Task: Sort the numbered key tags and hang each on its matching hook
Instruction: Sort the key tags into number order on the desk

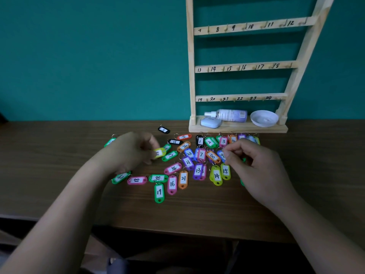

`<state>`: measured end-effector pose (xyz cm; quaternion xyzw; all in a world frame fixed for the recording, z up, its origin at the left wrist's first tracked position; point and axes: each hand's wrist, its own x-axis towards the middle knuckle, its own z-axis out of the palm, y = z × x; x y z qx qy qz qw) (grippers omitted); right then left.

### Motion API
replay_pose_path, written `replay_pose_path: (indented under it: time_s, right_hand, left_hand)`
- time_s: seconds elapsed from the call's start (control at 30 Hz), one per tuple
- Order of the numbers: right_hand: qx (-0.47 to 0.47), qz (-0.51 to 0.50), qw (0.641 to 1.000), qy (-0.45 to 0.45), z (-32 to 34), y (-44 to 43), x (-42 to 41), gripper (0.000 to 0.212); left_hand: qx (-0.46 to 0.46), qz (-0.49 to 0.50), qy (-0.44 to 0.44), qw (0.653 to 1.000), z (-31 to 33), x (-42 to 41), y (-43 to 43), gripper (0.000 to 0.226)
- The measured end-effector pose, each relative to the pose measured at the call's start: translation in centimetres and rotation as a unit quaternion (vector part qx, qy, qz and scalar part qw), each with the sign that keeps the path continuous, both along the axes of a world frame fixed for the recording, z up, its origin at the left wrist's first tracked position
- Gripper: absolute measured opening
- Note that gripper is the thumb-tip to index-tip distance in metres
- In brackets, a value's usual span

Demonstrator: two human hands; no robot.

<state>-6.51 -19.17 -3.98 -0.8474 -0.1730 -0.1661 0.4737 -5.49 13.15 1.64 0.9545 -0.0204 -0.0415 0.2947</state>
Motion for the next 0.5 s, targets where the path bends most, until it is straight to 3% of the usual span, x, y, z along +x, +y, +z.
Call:
replay_pose_path:
  time_s: [0.1,0.33,0.5]
  right_hand:
    - [0.012,0.011,1.0,0.01,0.3,0.3,-0.3,0.012]
    - [0.019,0.07,0.996,0.043,0.6,2.0,-1.5,0.012]
    - [0.03,0.1,0.992,0.069,0.7,2.4,-1.8,0.013]
  left_hand:
    - [-0.055,-0.033,-0.033,0.997,-0.1,-0.4,-1.6,0.019]
    - [-0.23,-0.078,-0.002,0.97,-0.5,-1.1,-5.4,0.016]
    - [-0.263,-0.105,-0.011,0.959,-0.6,-1.4,-6.7,0.012]
